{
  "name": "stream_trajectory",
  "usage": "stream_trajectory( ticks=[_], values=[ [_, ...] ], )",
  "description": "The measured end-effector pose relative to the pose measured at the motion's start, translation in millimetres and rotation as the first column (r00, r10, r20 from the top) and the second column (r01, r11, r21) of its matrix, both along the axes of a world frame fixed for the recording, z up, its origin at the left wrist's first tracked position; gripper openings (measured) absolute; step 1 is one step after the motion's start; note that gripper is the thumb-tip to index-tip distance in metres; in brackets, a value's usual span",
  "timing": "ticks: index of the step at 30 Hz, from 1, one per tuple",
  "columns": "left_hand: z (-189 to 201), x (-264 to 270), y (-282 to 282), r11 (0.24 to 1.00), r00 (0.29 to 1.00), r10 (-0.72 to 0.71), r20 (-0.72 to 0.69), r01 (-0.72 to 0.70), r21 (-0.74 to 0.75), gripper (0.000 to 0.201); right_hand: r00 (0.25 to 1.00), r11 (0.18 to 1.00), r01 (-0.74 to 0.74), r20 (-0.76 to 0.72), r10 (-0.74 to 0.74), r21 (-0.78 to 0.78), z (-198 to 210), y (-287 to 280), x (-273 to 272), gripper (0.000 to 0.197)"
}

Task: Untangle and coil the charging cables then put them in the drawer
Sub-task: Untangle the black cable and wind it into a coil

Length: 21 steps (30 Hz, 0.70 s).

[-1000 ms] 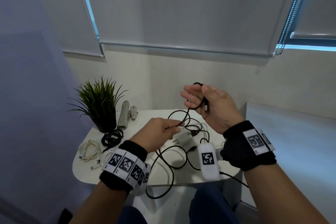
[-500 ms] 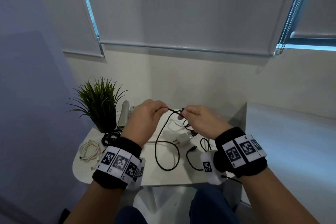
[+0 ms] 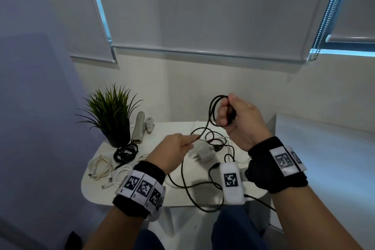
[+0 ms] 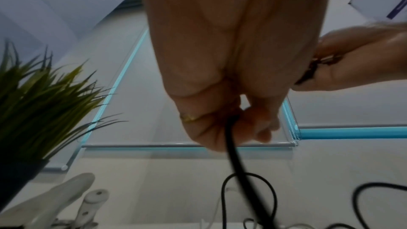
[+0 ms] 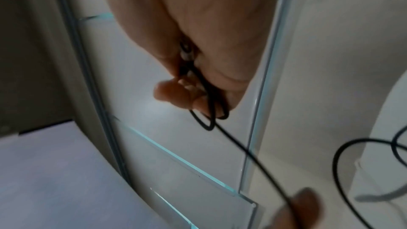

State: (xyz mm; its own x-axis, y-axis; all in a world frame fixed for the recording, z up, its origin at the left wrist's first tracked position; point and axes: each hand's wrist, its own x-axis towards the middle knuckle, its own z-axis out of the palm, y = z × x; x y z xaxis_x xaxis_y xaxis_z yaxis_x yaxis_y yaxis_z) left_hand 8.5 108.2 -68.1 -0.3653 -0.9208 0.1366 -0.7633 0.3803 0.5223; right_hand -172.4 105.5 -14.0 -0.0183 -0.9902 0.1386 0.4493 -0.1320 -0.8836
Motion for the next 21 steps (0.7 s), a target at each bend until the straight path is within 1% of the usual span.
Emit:
stream_trajectory(
  ticks=[2,3,4,5,6,7,8,9,10,11,12,13,14,16,17,19,21],
  values=[
    [0,-5,5,0.996,0.998,-0.067,0.004,0.066,0.059,0.038,0.992,1.000,0.003,0.128,-0.002,-0.007,0,-1,-2,0.035],
    [-1,-7,8,0.992,0.996,-0.091,-0.006,0.091,0.083,0.038,0.985,1.000,0.002,0.171,0.001,-0.018,-1,-2,-2,0.034],
    [-2,-7,9,0.988,0.994,-0.111,-0.022,0.113,0.103,0.037,0.983,0.999,0.014,0.183,-0.008,-0.032,-3,-4,-3,0.031],
    [-3,-7,9,0.984,0.992,-0.125,-0.035,0.129,0.122,0.036,0.987,0.998,0.040,0.158,-0.032,-0.046,-4,-6,-3,0.027],
    [-5,-7,9,0.980,0.990,-0.135,-0.047,0.140,0.138,0.035,0.994,0.994,0.087,0.066,-0.083,-0.064,-9,-9,-3,0.022],
    [-6,-6,10,0.978,0.988,-0.141,-0.058,0.148,0.145,0.033,0.987,0.986,0.134,-0.076,-0.141,-0.094,-11,-10,-3,0.017],
    [-6,-5,11,0.979,0.986,-0.144,-0.080,0.153,0.135,0.030,0.941,0.972,0.183,-0.259,-0.216,-0.147,-15,-12,-3,0.016],
    [-5,-4,11,0.982,0.983,-0.141,-0.114,0.153,0.109,0.027,0.858,0.956,0.201,-0.431,-0.278,-0.216,-19,-13,-3,0.018],
    [-3,-4,11,0.987,0.978,-0.137,-0.154,0.149,0.066,0.023,0.744,0.941,0.182,-0.586,-0.322,-0.286,-22,-12,-3,0.017],
    [0,-3,11,0.991,0.973,-0.129,-0.190,0.132,0.000,0.020,0.617,0.934,0.131,-0.710,-0.340,-0.333,-24,-11,-3,0.016],
    [3,-3,10,0.992,0.968,-0.115,-0.222,0.099,-0.083,0.017,0.493,0.931,0.076,-0.798,-0.347,-0.358,-26,-10,-2,0.022],
    [6,-2,9,0.985,0.961,-0.098,-0.257,0.056,-0.164,0.016,0.416,0.937,0.034,-0.848,-0.329,-0.347,-29,-9,-1,0.029],
    [9,-1,8,0.972,0.951,-0.079,-0.300,0.007,-0.235,0.016,0.405,0.956,0.008,-0.873,-0.272,-0.294,-29,-8,0,0.030],
    [14,3,5,0.934,0.933,-0.037,-0.357,-0.095,-0.345,0.015,0.463,0.986,-0.036,-0.877,-0.130,-0.165,-28,-5,2,0.025],
    [17,5,5,0.911,0.931,-0.008,-0.365,-0.143,-0.386,0.013,0.487,0.991,-0.048,-0.869,-0.088,-0.127,-27,-4,2,0.027],
    [22,9,1,0.877,0.919,0.044,-0.392,-0.223,-0.426,0.013,0.506,0.993,-0.070,-0.861,-0.045,-0.093,-27,-2,2,0.036],
    [22,13,-3,0.852,0.911,0.093,-0.402,-0.282,-0.441,0.016,0.495,0.989,-0.112,-0.869,-0.025,-0.093,-25,1,1,0.041]
  ],
)
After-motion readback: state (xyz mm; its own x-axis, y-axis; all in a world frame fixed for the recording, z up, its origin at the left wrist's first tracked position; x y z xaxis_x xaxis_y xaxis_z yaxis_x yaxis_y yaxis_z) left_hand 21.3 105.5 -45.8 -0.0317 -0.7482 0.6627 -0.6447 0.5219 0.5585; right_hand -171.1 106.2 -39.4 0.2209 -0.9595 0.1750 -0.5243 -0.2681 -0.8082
